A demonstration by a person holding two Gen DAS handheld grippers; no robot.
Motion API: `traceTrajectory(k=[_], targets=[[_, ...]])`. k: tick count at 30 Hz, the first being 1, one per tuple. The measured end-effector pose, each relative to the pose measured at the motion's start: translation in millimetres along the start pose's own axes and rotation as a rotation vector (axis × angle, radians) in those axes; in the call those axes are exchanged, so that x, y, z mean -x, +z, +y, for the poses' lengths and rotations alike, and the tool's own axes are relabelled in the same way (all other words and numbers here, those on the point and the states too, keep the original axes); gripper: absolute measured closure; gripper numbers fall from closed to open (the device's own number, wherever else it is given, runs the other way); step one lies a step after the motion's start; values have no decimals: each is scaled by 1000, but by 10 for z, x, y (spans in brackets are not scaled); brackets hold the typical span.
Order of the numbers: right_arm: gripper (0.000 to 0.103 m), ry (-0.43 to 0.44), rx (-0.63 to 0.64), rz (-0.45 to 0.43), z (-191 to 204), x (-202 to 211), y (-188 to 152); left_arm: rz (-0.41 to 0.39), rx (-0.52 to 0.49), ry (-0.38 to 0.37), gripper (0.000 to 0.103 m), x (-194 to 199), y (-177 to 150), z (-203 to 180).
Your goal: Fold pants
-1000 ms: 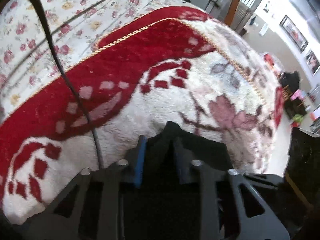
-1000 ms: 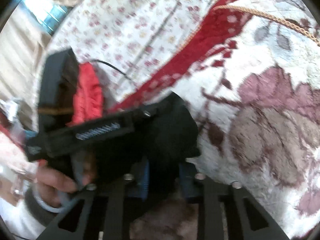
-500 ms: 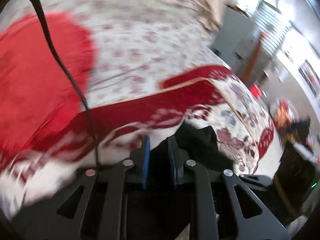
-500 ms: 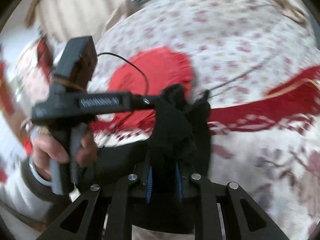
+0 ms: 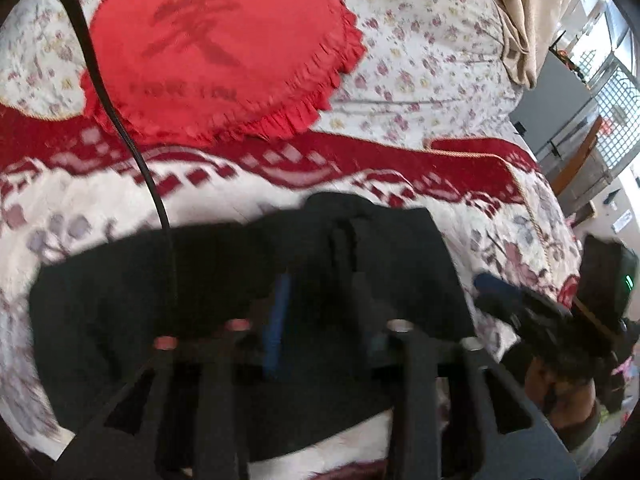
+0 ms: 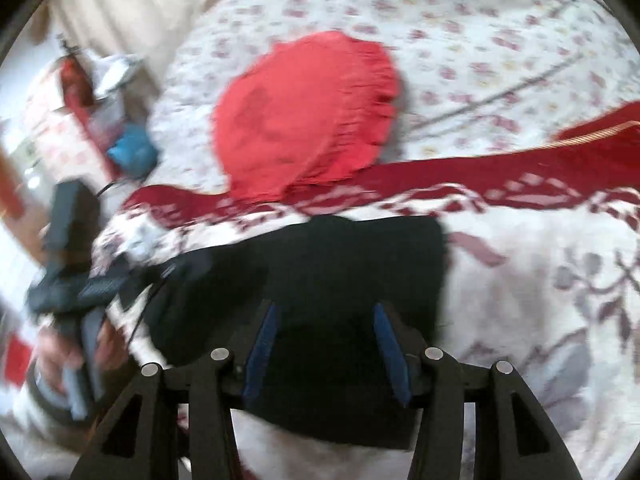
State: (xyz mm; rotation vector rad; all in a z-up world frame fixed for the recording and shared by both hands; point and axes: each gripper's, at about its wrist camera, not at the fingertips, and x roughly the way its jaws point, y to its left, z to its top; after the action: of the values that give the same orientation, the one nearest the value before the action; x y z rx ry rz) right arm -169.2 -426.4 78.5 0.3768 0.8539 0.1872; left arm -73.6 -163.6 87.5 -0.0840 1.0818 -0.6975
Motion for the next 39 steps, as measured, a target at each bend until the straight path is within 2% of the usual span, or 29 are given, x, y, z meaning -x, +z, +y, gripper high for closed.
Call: traceTrajectory(k=[1,6,8,11,12,13,14,16,21,23,26,28,30,33,35,37,39], targets=[[54,-25,9,6,-26,-57,29,-1,9,-16,52,-27,-30,-30],[54,-110,50,27,-30,-380,135,20,73,-33,38,-259,-53,-118],[54,-127,37,51,-103,-496,79,39,73,-33,38,-390,-59,-177],[54,-117,-7,66,-208,-569,62,29,50,-11,38,-547,-131,-287],[54,-108,-18,61,-213,-541,68,27,44,-17,46,-586,-163,-314],[54,-100,-25,53,-225,-507,83,27,40,-12,70,-613,-187,-332],[54,-99,-25,48,-223,-479,91,36,35,-10,78,-638,-197,-343],[54,-102,-16,43,-200,-412,107,26,33,-25,82,-601,-223,-358],[54,-68,21,9,-31,-275,155,-18,0,-28,83,-372,-298,-398],[54,-39,34,9,44,-312,175,-17,13,-16,83,-355,-334,-360],[54,-68,77,51,142,-551,178,13,60,-4,83,-468,-357,-254],[54,-98,97,94,138,-782,158,25,92,-8,81,-500,-363,-198],[54,-113,92,121,113,-870,143,6,90,7,76,-435,-364,-209],[54,-108,101,104,159,-753,160,-25,75,39,76,-276,-358,-194],[54,-117,114,91,211,-657,161,-40,76,55,71,-181,-372,-158],[54,-122,127,73,279,-556,150,-67,75,78,58,-69,-423,-112],[54,-107,137,62,367,-470,121,-86,83,98,56,21,-469,-57]])
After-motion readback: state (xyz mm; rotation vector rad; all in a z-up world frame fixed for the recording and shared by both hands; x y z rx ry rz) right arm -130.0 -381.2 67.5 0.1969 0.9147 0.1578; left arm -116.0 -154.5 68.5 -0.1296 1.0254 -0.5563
